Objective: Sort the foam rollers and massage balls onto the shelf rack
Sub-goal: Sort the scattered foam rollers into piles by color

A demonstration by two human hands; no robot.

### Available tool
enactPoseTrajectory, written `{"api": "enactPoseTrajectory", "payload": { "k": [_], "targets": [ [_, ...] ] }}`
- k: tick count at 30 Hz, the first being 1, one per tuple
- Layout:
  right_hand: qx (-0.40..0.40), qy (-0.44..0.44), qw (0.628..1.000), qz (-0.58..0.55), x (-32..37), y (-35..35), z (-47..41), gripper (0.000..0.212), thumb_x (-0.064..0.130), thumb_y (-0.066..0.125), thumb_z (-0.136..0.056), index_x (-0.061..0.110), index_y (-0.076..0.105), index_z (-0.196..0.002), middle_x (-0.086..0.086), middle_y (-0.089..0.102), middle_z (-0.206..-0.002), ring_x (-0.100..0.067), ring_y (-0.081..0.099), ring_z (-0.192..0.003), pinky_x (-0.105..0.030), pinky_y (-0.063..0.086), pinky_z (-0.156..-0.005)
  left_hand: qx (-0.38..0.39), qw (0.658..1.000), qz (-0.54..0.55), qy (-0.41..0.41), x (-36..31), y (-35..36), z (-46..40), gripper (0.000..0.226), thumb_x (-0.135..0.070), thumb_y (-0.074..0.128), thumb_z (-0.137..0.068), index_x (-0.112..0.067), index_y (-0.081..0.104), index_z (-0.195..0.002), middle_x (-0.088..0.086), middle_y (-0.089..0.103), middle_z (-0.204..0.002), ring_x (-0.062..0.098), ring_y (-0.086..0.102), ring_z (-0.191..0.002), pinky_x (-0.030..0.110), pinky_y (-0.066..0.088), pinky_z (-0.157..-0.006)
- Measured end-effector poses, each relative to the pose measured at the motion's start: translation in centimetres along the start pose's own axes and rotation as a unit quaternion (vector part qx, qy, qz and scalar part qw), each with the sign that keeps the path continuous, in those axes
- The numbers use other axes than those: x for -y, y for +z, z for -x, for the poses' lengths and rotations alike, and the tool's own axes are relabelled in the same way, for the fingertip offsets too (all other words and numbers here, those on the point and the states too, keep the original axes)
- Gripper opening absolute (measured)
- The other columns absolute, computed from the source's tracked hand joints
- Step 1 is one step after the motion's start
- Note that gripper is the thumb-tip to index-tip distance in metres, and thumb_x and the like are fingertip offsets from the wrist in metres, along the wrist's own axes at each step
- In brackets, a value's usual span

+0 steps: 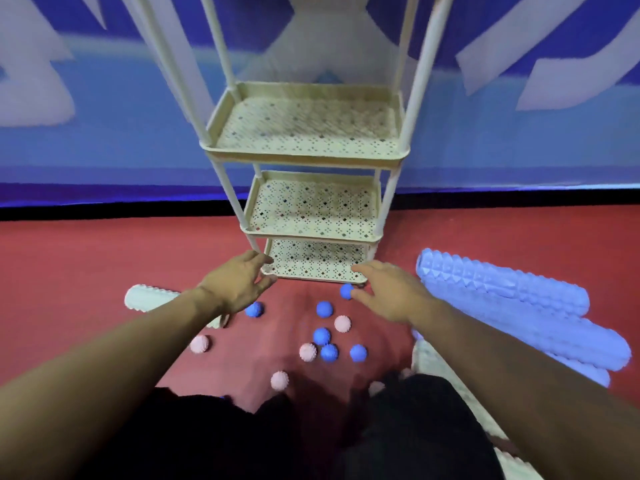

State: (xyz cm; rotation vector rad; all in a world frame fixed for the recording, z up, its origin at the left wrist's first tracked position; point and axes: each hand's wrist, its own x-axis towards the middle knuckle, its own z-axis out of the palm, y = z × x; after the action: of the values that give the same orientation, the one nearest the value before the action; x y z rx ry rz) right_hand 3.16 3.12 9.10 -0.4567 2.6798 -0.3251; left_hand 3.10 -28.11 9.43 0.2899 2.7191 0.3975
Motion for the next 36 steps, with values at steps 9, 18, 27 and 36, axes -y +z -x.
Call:
{"api": "enactPoseTrajectory", "payload": {
  "k": [9,18,27,36],
  "targets": [
    [0.239,-0.066,0.966,0.071,11.5,5.7,-11.5,0.06,0.05,0.052,-0.098,0.016,0.044,-0.147,-0.006,0.052,-0.146,-0.025,0.05,-0.132,-0.031,0.039,-0.107,0.068,0.979,0.072,-0.18,17.5,6.2,3.3,0.053,-0.041,0.051,-0.1,-0.014,0.043,-0.144,0.01,0.047,-0.142,0.03,0.052,-0.125,0.038,0.04,-0.104],
    [0.266,-0.038,0.963,-0.022,15.0,13.3,-18.6,0.054,0.054,0.058,-0.092,0.022,0.057,-0.136,-0.002,0.06,-0.138,-0.022,0.057,-0.125,-0.037,0.043,-0.108,-0.077,0.65,0.593,-0.47,21.5,16.8,-1.4,0.024,-0.033,0.067,-0.094,-0.011,0.057,-0.09,0.01,0.055,-0.083,0.02,0.047,-0.065,0.031,0.042,-0.06],
    [0.303,0.022,0.941,-0.147,12.6,19.6,-18.3,0.055,0.05,0.064,-0.09,0.024,0.056,-0.138,0.002,0.062,-0.136,-0.015,0.06,-0.12,-0.036,0.042,-0.11,-0.188,0.487,0.684,-0.51,25.2,22.5,-7.1,0.069,-0.041,0.092,-0.059,-0.007,0.065,-0.113,0.007,0.074,-0.093,0.02,0.07,-0.065,0.037,0.058,-0.064],
    [0.241,-0.018,0.964,-0.111,15.0,14.6,-17.7,0.059,0.06,0.058,-0.085,0.035,0.051,-0.139,0.006,0.06,-0.137,-0.016,0.058,-0.124,-0.037,0.044,-0.108,-0.185,0.482,0.672,-0.53,23.3,14.1,-2.0,0.049,-0.04,0.076,-0.067,-0.015,0.061,-0.107,0.004,0.071,-0.091,0.023,0.072,-0.079,0.041,0.06,-0.082]
  ]
}}
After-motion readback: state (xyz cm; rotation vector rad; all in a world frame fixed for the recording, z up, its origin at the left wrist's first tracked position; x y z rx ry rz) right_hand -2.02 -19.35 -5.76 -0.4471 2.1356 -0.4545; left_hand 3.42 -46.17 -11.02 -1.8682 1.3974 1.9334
